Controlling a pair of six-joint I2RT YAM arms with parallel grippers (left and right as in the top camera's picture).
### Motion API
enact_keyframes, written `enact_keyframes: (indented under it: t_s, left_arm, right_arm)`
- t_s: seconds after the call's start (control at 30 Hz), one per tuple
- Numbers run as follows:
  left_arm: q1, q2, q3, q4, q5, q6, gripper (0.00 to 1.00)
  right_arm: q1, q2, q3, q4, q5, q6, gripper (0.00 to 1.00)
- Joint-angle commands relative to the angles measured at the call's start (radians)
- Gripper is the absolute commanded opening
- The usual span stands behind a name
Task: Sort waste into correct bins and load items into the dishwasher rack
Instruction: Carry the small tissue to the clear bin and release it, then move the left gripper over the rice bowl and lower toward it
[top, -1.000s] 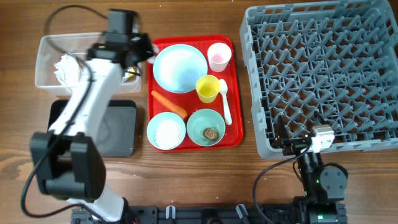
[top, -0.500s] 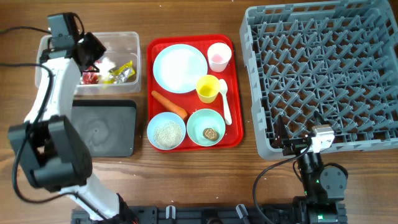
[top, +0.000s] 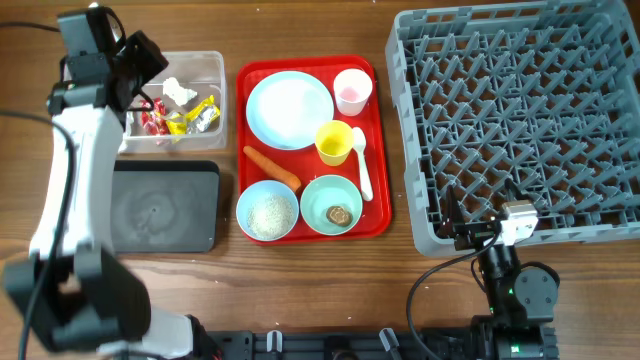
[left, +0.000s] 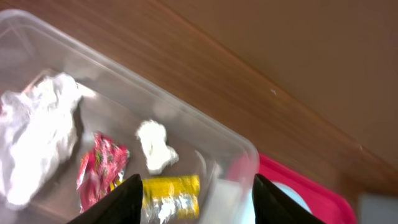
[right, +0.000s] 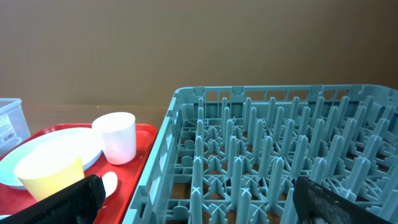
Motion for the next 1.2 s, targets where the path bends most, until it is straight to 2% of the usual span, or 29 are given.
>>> enact_keyframes:
  t_s: [0.0,0.03,0.1,0.2,0.23,0.33,0.4,0.47,0.57,0.7,0.83,1.03,1.17]
  left_arm:
    - [-0.071,-0.123,0.013,-0.17,0.145,0.027,0.47]
    - [-0.092,-0.138,0.013,-0.222,0.194,0.027,0.44]
    - [-0.139,-0.144,0.013,-0.283,0.277,0.028,0.44]
    - [-0.212,-0.14,0.013,-0.347,0.304,0.029,0.44]
    - [-0.258,-0.14,0.013,-0.371,0.303,0.028,0.56]
    - [-0.325,-0.14,0.013,-0.4,0.302,0.027,0.59]
    - [-0.383,-0.14,0.013,-0.431,0.257,0.003,0.47]
    - [-0.445,-0.14,0.0,-0.454,0.138,-0.089,0.39]
    - [-0.523,-0.14,-0.035,-0.455,0.012,-0.193,0.33]
    - [-0.598,-0.14,-0.103,-0.454,-0.057,-0.274,0.3]
    - [-0.615,-0.13,-0.182,-0.446,-0.098,-0.341,0.24]
    - [-0.626,-0.088,-0.294,-0.352,-0.09,-0.426,0.23]
    - [-0.657,-0.035,-0.3,-0.331,-0.091,-0.426,0.24]
  right_arm:
    - [-0.002,-0.006,-0.001,0.004,-0.016,-0.009,1.0]
    - [-0.002,-0.006,-0.001,0.004,-0.016,-0.009,1.0]
    - [-0.002,-0.006,-0.001,0.004,-0.016,-0.009,1.0]
    - [-0.002,-0.006,-0.001,0.004,-0.016,-0.009,1.0]
    - [-0.002,-0.006,-0.001,0.004,-0.016,-0.008,1.0]
    - [-0.002,-0.006,-0.001,0.004,-0.016,-0.009,1.0]
    - [-0.002,-0.006,-0.001,0.004,-0.016,-0.009,1.0]
    - [-0.002,-0.006,-0.001,0.004,-0.016,-0.009,1.0]
    - [-0.002,-0.006,-0.001,0.004,-0.016,-0.009,1.0]
    - [-0.002,-0.006,-0.001,0.004,-0.016,-0.009,0.99]
    - [-0.002,-0.006,-0.001,0.004,-0.016,-0.008,1.0]
    - [-0.002,-0.006,-0.001,0.004,-0.016,-0.009,1.0]
    - [-0.002,-0.006,-0.001,0.004,-0.016,-0.009,1.0]
